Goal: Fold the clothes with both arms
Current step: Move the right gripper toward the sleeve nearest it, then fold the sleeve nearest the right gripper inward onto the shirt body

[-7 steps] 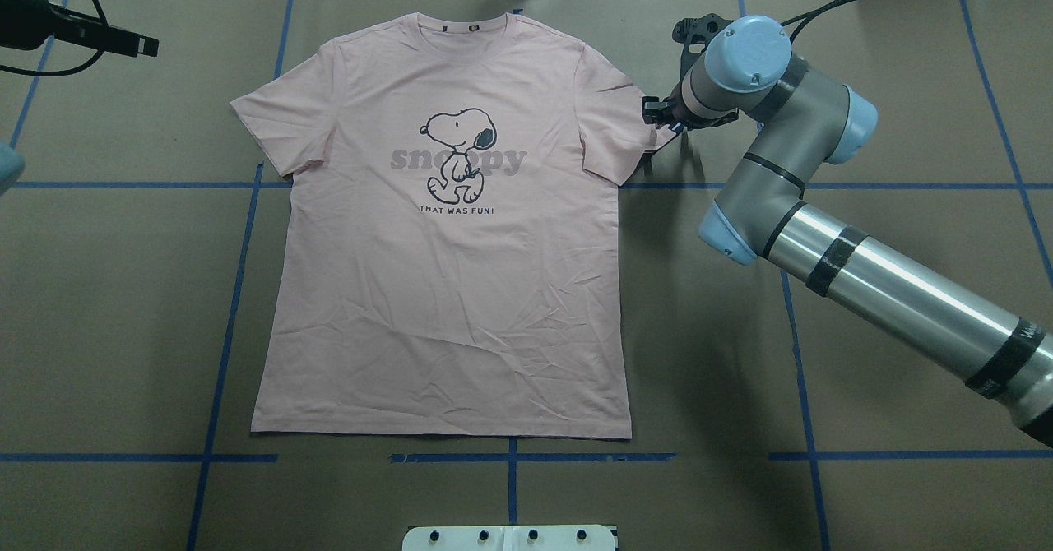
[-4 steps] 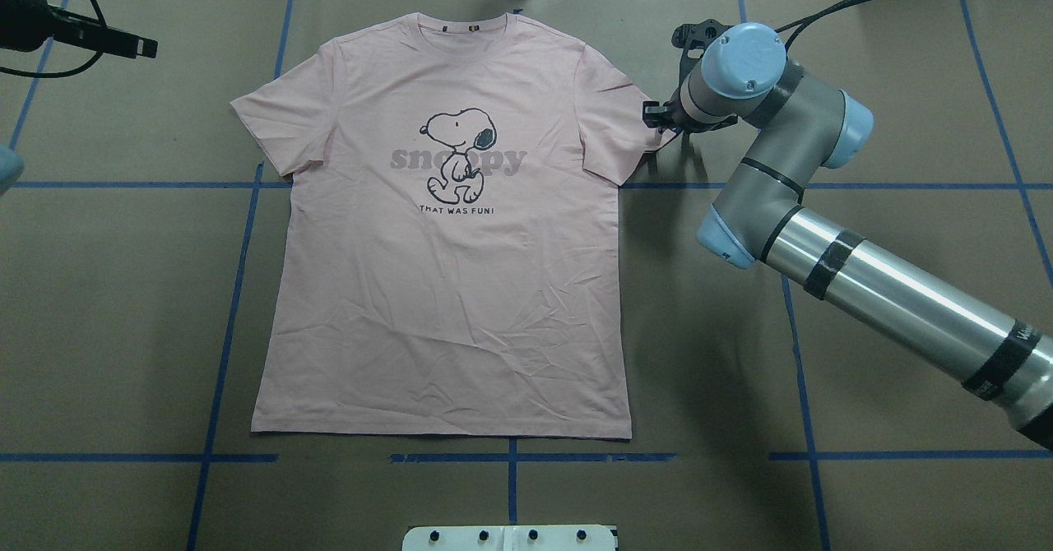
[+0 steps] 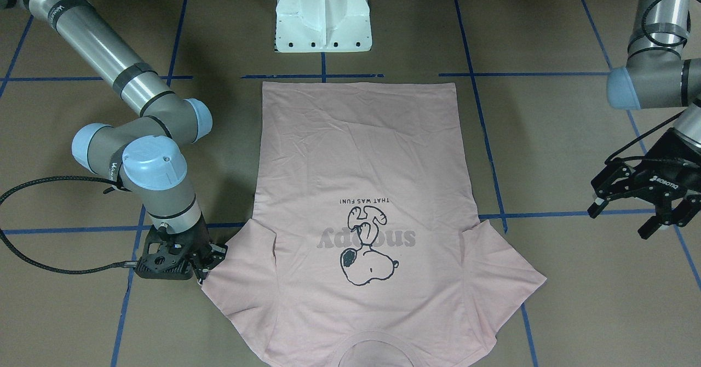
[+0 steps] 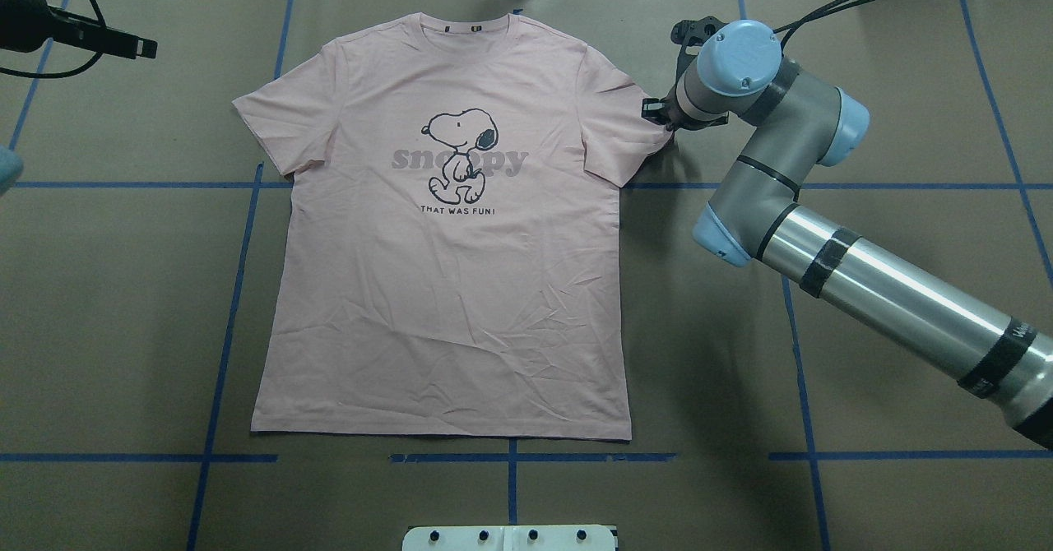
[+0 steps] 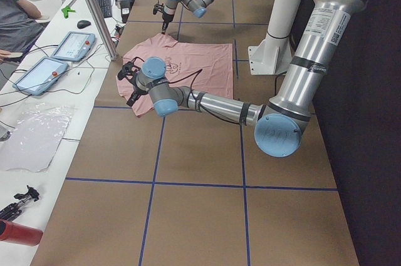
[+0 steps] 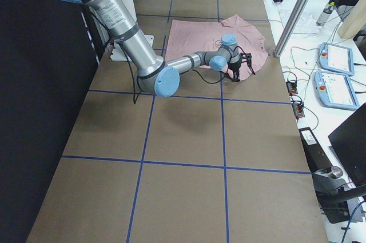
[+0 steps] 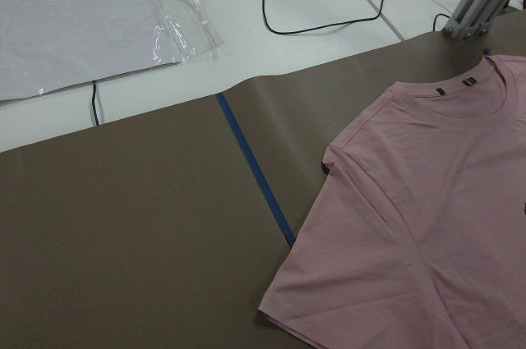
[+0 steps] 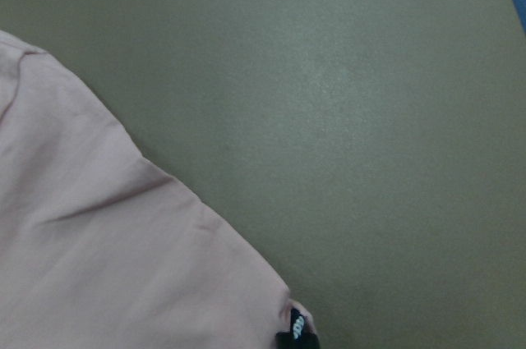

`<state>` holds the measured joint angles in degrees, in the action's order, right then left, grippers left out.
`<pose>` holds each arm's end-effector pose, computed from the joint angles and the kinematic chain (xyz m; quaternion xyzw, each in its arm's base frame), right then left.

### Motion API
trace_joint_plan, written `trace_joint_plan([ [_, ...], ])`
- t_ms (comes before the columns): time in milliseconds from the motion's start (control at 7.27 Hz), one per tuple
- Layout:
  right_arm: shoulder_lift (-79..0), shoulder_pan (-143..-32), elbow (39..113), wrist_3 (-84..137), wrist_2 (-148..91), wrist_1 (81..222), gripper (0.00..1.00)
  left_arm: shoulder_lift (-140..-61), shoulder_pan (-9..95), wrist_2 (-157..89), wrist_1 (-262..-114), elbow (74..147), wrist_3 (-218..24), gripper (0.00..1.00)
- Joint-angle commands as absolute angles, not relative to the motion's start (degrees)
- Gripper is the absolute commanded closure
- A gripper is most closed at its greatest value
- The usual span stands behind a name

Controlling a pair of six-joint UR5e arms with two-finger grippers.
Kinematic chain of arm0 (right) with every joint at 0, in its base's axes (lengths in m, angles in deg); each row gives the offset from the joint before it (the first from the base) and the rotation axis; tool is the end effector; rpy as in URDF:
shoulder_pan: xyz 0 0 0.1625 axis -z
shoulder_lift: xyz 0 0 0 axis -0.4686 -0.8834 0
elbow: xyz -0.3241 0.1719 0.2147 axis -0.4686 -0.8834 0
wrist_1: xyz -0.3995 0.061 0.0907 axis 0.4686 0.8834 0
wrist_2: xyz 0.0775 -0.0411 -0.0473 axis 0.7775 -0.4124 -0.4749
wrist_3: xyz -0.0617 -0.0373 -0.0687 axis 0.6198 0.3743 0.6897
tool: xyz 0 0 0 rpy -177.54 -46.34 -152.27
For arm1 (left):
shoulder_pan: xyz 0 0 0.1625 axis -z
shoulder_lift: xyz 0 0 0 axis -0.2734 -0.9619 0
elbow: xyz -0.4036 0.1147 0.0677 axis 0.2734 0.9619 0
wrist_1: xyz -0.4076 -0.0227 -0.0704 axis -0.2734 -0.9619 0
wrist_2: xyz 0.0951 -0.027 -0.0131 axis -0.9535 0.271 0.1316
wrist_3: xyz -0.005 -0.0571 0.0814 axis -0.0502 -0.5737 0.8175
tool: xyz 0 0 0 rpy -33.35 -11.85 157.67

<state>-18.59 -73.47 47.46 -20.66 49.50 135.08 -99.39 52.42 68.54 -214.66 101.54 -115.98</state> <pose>-0.4767 -0.6485 0.3757 0.1523 -0.3641 0.1188 0.9111 0.1646 -0.6227 0.4416 0.3273 0.4538 0.0679 0.8261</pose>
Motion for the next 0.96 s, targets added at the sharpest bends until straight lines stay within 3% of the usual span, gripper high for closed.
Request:
trace_joint_plan([
  [0,-12.9,-73.5,48.1,-21.7,49.5,144.0,1.00,-99.5,52.4,68.5,-214.7,101.5,-115.9,0.01],
  [275,-8.1,-69.4,47.6,-32.4,42.1,148.7,1.00,-99.5,52.4,68.5,-214.7,101.4,-116.0,0.01],
  [550,-0.7,-65.7,39.0,-39.3,37.3,148.7,1.00,-99.3,52.4,68.5,-214.7,101.3,-116.0,0.01],
  [825,1.4,-64.8,37.0,-39.6,35.4,148.5,1.00,-99.2,52.4,68.5,-214.6,101.2,-116.1,0.01],
])
